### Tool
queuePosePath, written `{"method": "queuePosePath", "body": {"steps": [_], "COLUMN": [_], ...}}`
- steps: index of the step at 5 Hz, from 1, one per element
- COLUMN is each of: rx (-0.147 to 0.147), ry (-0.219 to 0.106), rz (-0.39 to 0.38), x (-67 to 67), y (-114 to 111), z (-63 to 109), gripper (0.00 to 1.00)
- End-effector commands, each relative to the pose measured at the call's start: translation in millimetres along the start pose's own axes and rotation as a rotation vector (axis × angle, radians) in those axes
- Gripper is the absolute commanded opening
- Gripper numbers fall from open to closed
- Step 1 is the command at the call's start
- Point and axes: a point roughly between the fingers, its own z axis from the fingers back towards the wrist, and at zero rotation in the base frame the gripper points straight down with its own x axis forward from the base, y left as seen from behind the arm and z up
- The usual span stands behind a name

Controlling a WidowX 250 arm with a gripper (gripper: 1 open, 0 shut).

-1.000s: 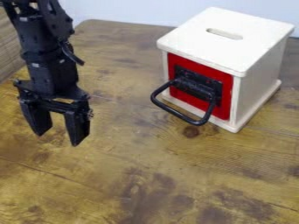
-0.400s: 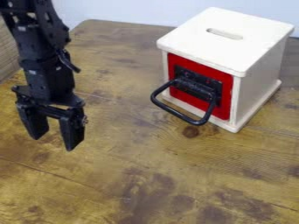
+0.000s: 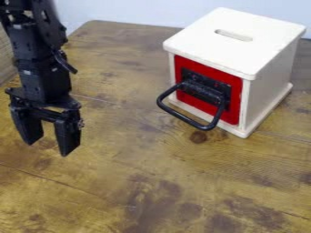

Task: Close the drawer

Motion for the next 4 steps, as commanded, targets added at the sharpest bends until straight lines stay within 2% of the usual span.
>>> {"method": "queuePosePath", "body": {"steps": [1,2,4], "rx": [0.011,0.015,0.013], "ry": [-0.057,-0.042,-0.044], "rz": [-0.056,-0.088,-0.079], "x": [11.3,17.7,12.9], "y": [-5,-7,0], "z": [10.9,0.5,10.0], "gripper": [1.0,1.0,1.0]}}
